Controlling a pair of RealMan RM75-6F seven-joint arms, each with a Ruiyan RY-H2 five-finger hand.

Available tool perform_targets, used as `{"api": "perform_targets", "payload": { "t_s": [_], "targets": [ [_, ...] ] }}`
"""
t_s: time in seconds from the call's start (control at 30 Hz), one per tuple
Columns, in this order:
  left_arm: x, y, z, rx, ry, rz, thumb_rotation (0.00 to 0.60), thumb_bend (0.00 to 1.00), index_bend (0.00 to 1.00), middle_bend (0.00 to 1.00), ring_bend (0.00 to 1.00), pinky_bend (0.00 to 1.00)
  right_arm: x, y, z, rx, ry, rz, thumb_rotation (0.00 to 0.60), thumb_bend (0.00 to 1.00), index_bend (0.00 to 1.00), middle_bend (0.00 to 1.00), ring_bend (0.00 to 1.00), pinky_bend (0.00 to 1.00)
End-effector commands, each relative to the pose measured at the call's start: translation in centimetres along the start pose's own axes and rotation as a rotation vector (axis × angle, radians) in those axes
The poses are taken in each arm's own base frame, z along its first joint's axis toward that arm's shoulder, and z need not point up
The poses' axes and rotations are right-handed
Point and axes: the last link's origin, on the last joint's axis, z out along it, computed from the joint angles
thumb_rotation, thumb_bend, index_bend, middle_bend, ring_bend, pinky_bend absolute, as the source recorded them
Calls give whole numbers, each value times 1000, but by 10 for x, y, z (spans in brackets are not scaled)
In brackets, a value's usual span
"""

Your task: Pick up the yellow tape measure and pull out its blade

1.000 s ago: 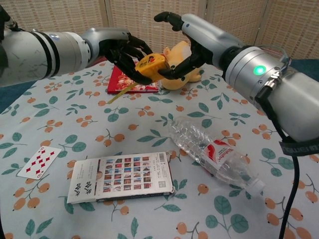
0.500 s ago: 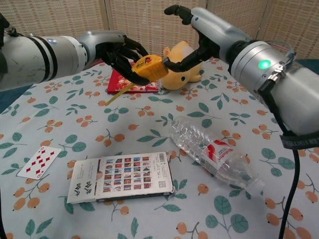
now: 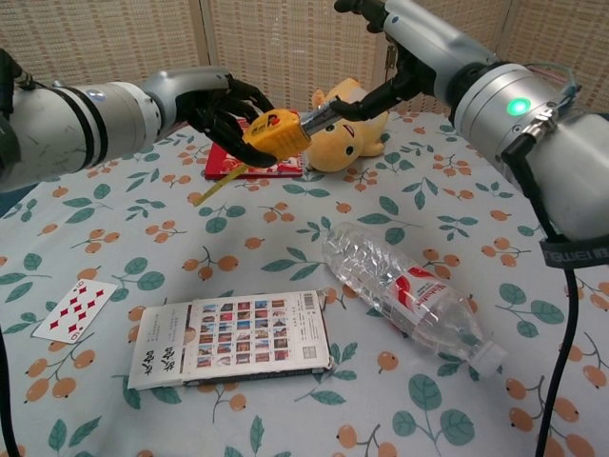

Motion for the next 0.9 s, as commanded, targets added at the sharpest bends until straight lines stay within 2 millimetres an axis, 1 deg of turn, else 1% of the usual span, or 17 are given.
{"api": "perform_targets", "payload": {
  "t_s": [0.03,0.23,0.33,0.43,0.6,0.8,0.9],
  "targets": [
    [0,1,0,-6,4,-4,600,450,598,530,496,121,0,0,2,-10,5,7,600,357,29,0,0,0],
    [1,4,1,-20,13,-9,600,456,599,531,496,121,-2,0,2,-38,3,-4,600,366,254,0,0,0],
    [1,5,1,-22,16,-9,600,458,600,531,495,121,-2,0,2,-51,-11,-5,600,366,335,0,0,0],
    [2,4,2,-22,20,-11,600,460,600,531,495,120,-2,-1,2,-58,-20,-2,600,367,390,6,1,0],
    [3,4,2,-20,29,-14,600,461,600,531,493,120,-2,-2,2,-65,-32,1,600,366,424,72,47,0],
    [5,2,2,-18,34,-17,600,462,600,531,492,121,-2,-3,1,-70,-39,-1,600,367,449,260,157,0],
    [5,3,1,-19,35,-19,600,462,600,531,492,121,-2,-3,0,-71,-42,-2,600,366,461,317,196,0]
  ]
}}
